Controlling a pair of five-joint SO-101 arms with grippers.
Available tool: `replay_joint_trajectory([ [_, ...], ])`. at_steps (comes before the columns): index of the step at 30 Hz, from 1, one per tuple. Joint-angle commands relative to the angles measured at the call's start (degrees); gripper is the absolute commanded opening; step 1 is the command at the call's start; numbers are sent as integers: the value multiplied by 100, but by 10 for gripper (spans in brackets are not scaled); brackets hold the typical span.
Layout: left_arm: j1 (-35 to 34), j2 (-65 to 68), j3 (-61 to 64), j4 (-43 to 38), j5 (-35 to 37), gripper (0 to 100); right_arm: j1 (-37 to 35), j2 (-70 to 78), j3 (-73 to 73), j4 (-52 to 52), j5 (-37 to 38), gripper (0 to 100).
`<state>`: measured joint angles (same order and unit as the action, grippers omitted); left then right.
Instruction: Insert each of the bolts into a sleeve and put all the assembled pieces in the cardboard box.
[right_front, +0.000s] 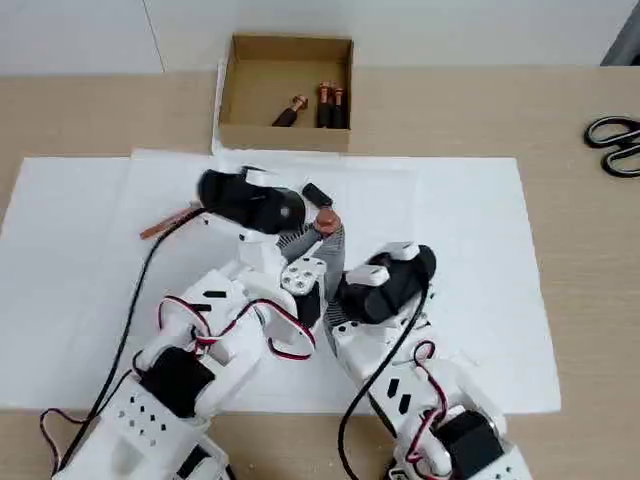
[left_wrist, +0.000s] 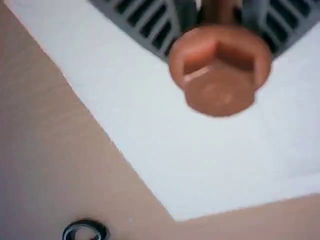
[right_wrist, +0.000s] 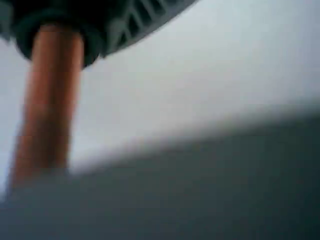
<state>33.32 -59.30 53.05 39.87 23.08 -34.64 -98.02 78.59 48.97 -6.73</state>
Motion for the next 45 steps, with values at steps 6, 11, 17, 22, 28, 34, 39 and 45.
replay_joint_trajectory([
  [6, -9, -79, 31, -141, 9, 6, -40, -48, -62, -189, -70, 4],
  [11, -9, -79, 31, 97, 18, 6, -40, -48, -62, -189, -70, 4],
  [17, 0, -79, 31, 413, 18, 6, -40, -57, -62, -189, -70, 4],
  [22, 0, -79, 40, 501, 18, 6, -40, -66, -62, -189, -70, 4],
  [28, 0, -79, 215, 527, 18, 8, -40, -75, -62, -189, -70, 4],
  [34, 9, -79, 242, 589, 9, 8, -40, -84, -70, -189, -70, 4],
  [39, 246, -79, 242, 862, -229, 8, -40, -84, -70, -189, -70, 4],
  [45, 246, -79, 242, 879, -237, 24, -40, -84, -70, -189, -70, 4],
])
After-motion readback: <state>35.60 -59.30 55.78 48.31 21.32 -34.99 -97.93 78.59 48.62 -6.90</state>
